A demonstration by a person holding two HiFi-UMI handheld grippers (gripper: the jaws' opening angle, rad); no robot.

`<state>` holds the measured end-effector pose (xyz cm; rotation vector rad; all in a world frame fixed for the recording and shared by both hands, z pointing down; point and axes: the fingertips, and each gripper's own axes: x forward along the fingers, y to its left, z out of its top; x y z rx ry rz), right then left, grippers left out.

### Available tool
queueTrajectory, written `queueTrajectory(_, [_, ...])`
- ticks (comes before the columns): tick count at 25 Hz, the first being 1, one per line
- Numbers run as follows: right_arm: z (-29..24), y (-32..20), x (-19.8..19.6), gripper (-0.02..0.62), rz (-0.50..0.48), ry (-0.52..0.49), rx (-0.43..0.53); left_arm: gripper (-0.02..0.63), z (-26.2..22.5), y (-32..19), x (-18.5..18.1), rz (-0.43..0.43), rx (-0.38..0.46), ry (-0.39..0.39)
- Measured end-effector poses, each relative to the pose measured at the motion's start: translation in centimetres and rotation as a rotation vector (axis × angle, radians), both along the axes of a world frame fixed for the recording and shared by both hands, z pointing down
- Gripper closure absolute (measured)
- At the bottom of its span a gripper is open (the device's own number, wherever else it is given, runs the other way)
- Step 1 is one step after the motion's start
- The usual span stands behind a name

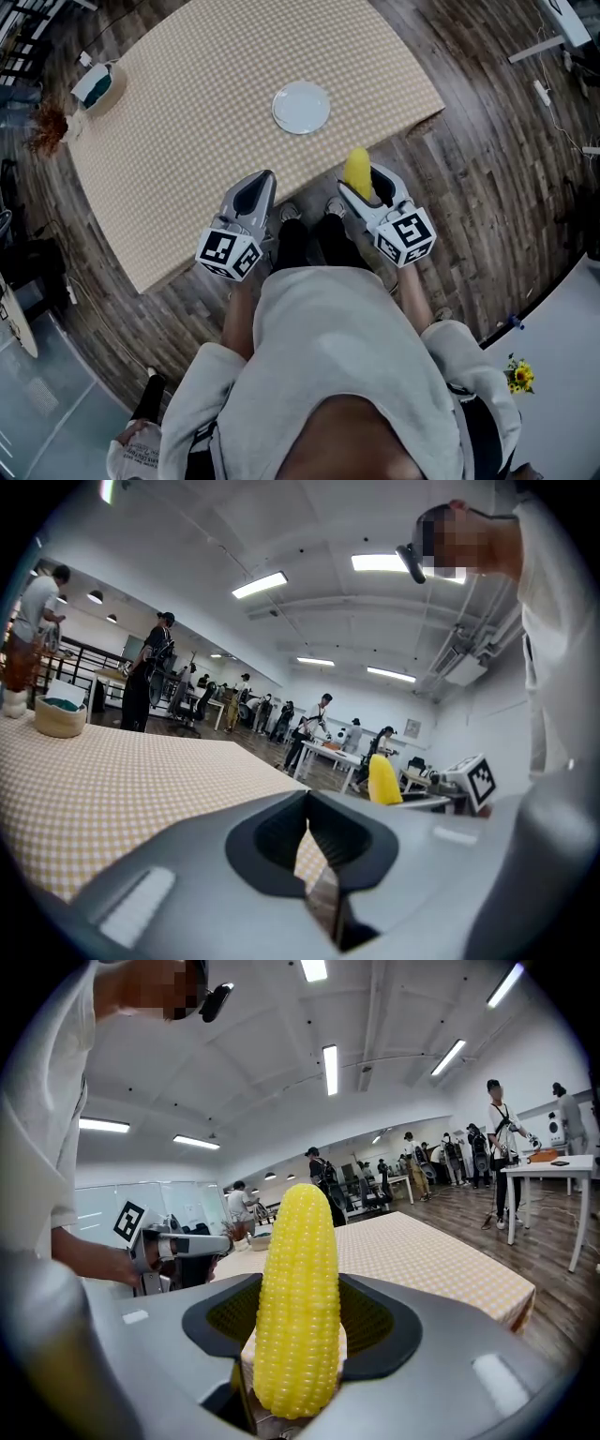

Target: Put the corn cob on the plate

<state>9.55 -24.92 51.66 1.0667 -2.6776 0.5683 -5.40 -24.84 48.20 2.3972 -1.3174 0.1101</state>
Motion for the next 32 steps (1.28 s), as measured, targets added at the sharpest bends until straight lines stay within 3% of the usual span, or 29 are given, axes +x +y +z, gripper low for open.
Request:
queueTrajectory(9, [3.2, -0.2, -1.0, 0.342, 0.032, 0.037, -0.058, 0.598, 3.1, -1.4, -0.7, 0.053, -0.044, 0.016])
queueTrajectory(20, [7.6, 0.1, -2.4, 0.342, -0.002, 0.069, -0.133, 0.598, 7.4, -0.4, -1.2, 0.042, -0.125, 0.055])
queueTrajectory(32, [9.9, -7.2, -5.9, 0.342, -0.05, 0.081, -0.125, 0.598, 8.0, -1.4, -4.7, -0.035, -0.156, 0.064])
